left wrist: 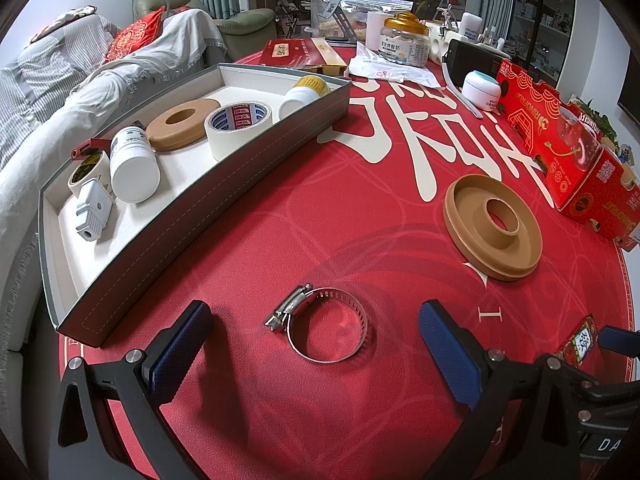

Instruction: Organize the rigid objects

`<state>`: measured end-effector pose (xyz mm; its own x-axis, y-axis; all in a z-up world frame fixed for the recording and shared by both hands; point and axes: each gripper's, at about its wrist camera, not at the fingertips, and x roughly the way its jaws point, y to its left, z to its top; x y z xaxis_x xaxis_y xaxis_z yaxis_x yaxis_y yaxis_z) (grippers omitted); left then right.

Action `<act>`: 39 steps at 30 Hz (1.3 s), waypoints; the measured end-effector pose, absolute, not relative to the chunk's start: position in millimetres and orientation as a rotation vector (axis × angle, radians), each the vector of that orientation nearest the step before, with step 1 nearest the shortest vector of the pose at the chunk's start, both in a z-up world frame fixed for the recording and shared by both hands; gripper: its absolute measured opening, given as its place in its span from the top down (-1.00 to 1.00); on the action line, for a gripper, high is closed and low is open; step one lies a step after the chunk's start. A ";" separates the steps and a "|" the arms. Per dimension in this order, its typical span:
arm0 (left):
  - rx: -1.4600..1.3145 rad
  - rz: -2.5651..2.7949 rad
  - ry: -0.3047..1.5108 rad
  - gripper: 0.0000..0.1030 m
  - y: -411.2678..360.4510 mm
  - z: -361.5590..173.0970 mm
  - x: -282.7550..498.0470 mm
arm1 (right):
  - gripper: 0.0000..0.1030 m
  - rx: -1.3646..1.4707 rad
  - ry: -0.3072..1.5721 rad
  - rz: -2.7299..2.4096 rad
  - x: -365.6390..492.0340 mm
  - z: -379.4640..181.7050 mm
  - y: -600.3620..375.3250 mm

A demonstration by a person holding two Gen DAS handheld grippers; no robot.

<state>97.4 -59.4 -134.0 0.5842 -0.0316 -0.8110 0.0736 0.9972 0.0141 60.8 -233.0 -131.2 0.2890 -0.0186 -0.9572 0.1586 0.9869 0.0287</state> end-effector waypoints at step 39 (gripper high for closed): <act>0.016 -0.185 1.044 -1.00 -40.3 -126.6 100.9 | -1.00 0.121 1.191 -0.123 50.2 -126.7 -233.9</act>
